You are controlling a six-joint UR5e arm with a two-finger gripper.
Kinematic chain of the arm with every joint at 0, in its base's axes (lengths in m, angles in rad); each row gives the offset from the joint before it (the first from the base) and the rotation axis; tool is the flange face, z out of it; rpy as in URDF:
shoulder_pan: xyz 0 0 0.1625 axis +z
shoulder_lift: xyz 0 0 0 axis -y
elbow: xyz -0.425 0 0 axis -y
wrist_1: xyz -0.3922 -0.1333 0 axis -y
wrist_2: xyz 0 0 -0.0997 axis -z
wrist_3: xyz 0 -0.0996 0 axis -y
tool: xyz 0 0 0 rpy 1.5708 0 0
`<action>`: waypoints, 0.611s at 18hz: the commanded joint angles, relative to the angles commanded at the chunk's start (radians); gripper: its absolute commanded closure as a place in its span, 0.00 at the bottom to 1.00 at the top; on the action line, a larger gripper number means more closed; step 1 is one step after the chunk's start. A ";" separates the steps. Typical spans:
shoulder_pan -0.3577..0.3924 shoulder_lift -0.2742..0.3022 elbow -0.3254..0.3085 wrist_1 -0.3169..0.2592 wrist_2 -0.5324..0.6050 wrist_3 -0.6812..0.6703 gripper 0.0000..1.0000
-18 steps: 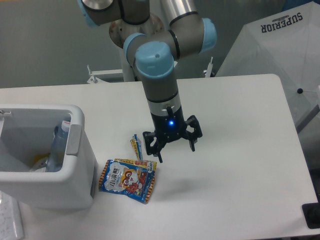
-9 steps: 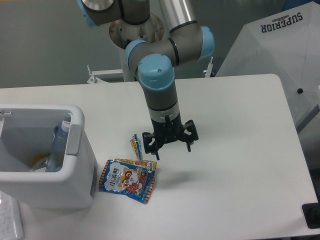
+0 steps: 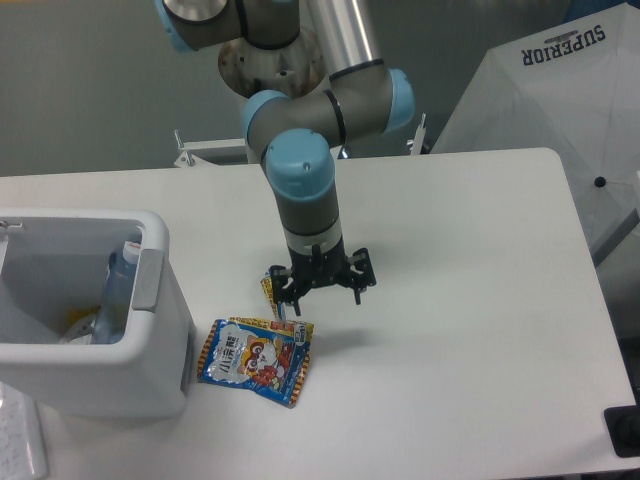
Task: Place the trash in the trash can
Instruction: 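Lower the gripper and pinch the snack bag's edge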
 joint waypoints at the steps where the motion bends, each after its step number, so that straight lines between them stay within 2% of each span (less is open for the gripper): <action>1: -0.002 -0.003 -0.003 -0.002 0.000 -0.005 0.00; 11: -0.044 -0.094 0.026 0.002 0.006 -0.010 0.00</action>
